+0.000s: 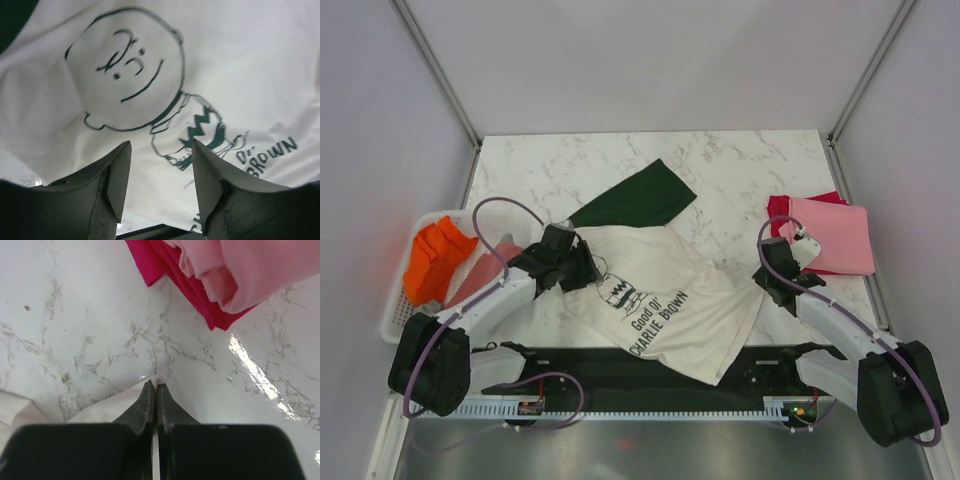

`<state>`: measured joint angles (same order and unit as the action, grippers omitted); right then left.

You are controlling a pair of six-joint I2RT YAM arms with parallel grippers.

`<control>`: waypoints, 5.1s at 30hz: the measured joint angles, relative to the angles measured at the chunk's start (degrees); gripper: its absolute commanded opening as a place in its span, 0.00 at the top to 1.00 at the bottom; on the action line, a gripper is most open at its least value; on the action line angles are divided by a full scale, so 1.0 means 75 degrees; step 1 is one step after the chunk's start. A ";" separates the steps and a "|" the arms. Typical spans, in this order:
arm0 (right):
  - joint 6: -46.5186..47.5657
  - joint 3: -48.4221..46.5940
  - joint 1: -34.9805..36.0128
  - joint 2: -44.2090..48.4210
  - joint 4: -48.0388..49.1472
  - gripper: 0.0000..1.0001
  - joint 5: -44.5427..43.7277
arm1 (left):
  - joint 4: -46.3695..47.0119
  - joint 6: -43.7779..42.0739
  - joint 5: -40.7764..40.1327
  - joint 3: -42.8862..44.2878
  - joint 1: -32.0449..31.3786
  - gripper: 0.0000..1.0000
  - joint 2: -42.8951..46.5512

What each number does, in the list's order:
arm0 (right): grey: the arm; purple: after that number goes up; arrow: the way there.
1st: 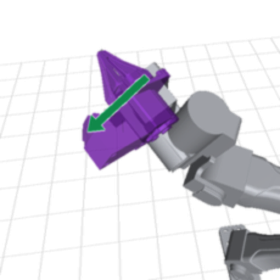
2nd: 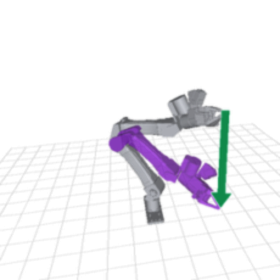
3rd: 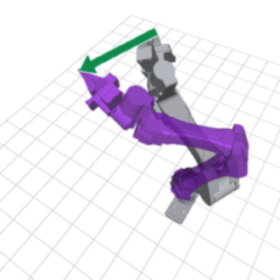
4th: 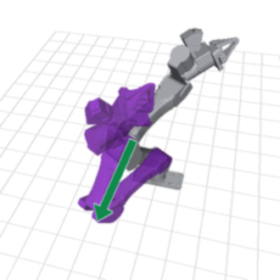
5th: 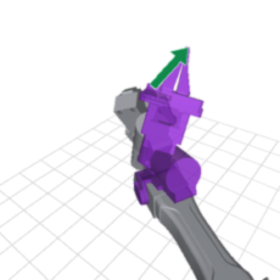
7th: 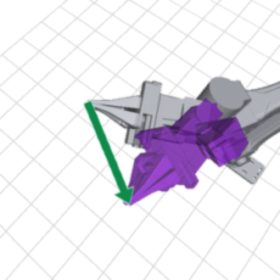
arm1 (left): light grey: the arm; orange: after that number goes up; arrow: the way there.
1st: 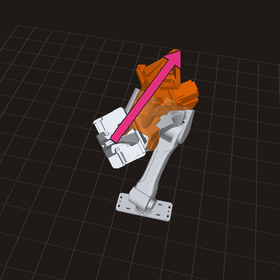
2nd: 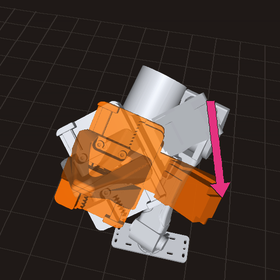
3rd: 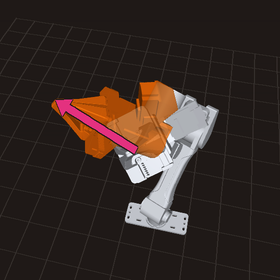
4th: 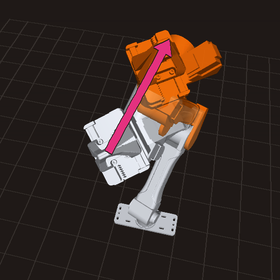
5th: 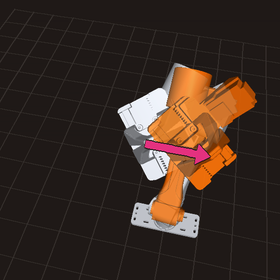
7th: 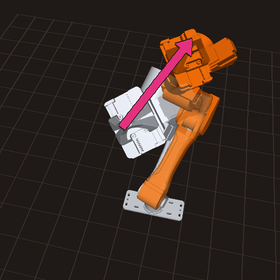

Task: Fold and stack the t-shirts
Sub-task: Flatten the tshirt out

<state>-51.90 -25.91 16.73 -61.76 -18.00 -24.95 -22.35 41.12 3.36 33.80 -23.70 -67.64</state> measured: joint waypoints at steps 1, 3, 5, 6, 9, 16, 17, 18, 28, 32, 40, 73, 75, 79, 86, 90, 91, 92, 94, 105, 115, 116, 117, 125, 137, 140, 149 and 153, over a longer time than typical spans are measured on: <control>0.0000 0.0000 -0.0006 0.0210 -0.0061 1.00 -0.0023 | -0.0017 -0.0047 0.0023 0.0268 0.0000 0.39 -0.0117; 0.0006 0.0006 -0.0006 0.0565 -0.0140 1.00 -0.0064 | -0.0035 -0.0187 0.0099 0.1003 0.0000 0.33 -0.0481; 0.0029 0.0023 -0.0003 0.0836 -0.0219 1.00 -0.0073 | 0.0000 -0.0382 0.0160 0.1944 0.0000 0.23 -0.1014; 0.0038 0.0035 -0.0006 0.0918 -0.0262 1.00 -0.0070 | 0.0026 -0.0446 0.0146 0.2352 0.0000 0.23 -0.1265; 0.0122 0.0073 -0.0006 0.1008 -0.0373 1.00 -0.0050 | 0.0079 -0.0828 -0.0041 0.3873 0.0003 0.22 -0.2361; 0.0382 0.0076 -0.0006 0.1005 -0.0493 1.00 0.0093 | -0.0315 -0.1871 -0.0216 0.8274 0.0035 0.22 -0.5901; 0.0434 0.0055 -0.0006 0.0994 -0.0516 1.00 0.0128 | -0.0411 -0.1985 -0.0224 0.8769 0.0038 0.22 -0.6301; 0.0478 0.0029 -0.0006 0.0985 -0.0522 1.00 0.0157 | -0.0493 -0.2124 -0.0248 0.9294 0.0038 0.22 -0.6744; 0.0801 -0.0583 -0.0006 0.0906 -0.0519 1.00 0.0545 | -0.1582 -0.2879 -0.0863 1.2461 0.0198 0.18 -0.9585; 0.0892 -0.0673 -0.0006 0.0912 -0.0516 1.00 0.0691 | -0.1993 -0.2935 -0.1113 1.2470 0.0417 0.17 -0.9850; 0.0956 -0.0682 -0.0006 0.0912 -0.0522 1.00 0.0799 | -0.2218 -0.2935 -0.1370 1.2205 0.0842 0.30 -0.9894; 0.0985 -0.0694 -0.0079 0.0361 -0.0548 1.00 0.1026 | 0.0085 -0.2197 -0.0970 0.3416 0.1944 0.21 -0.3987; 0.1017 -0.0714 -0.0093 0.0361 -0.0568 1.00 0.1011 | 0.0137 -0.2159 -0.0970 0.3506 0.1915 0.19 -0.3995; 0.1084 -0.0723 -0.0111 0.0361 -0.0606 1.00 0.1014 | 0.0023 -0.2168 -0.0979 0.4348 0.1906 0.18 -0.4366; 0.1163 -0.0883 -0.0114 0.0184 -0.0670 1.00 0.1125 | -0.0291 -0.2189 -0.0979 0.7233 0.1918 0.24 -0.6304; 0.1189 -0.1061 -0.0114 0.0111 -0.0688 1.00 0.1163 | -0.0697 -0.2232 -0.0979 0.8935 0.1920 0.27 -0.7729; 0.1189 -0.1099 -0.0114 0.0096 -0.0688 1.00 0.1166 | -0.0857 -0.2235 -0.0976 0.9299 0.1932 0.27 -0.8046; 0.1192 -0.1131 -0.0114 0.0087 -0.0685 1.00 0.1174 | -0.0959 -0.2235 -0.0968 0.9617 0.1932 0.27 -0.8355; 0.1212 -0.1209 -0.0114 0.0052 -0.0688 1.00 0.1192 | -0.1253 -0.2267 -0.0968 1.0182 0.1953 0.32 -0.8877; 0.1262 -0.1355 -0.0187 0.0017 -0.0697 1.00 0.1320 | -0.1749 -0.2276 -0.0198 1.1296 0.2116 0.45 -0.9533; 0.1300 -0.1370 -0.0213 -0.0029 -0.0699 1.00 0.1323 | -0.1504 -0.2296 -0.0134 1.0876 0.2133 0.59 -0.9334; 0.1300 -0.1370 -0.0213 -0.0032 -0.0699 1.00 0.1323 | -0.1364 -0.2296 -0.0131 1.0701 0.2142 0.59 -0.9259; 0.1300 -0.1370 -0.0213 -0.0032 -0.0697 1.00 0.1323 | -0.1247 -0.2296 -0.0125 1.0523 0.2145 0.59 -0.9157; 0.1300 -0.1370 -0.0221 -0.0029 -0.0697 1.00 0.1326 | -0.1212 -0.2328 -0.0105 0.9955 0.2145 0.98 -0.8816; 0.1545 -0.2043 -0.0265 -0.1571 -0.0571 1.00 0.1469 | -0.1448 -0.2267 0.0347 0.9687 0.2116 0.98 -0.8428; 0.1594 -0.2812 -0.0323 -0.2209 -0.0606 1.00 0.1614 | -0.1632 -0.2154 0.0472 0.9565 0.2075 0.98 -0.7863; 0.2057 -0.6761 -0.0653 -0.3089 -0.1408 1.00 0.2320 | -0.2229 -0.1938 0.0437 1.0092 0.2028 0.98 -0.5065; 0.2378 -0.7691 -0.0653 -0.2404 -0.1644 1.00 0.2323 | -0.2480 -0.1888 0.0140 1.0270 0.2031 0.98 -0.3462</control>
<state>-34.06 -83.59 11.84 -79.79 -30.33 -7.53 -40.95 26.96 4.40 110.83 -8.47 -93.60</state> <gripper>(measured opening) 0.022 0.030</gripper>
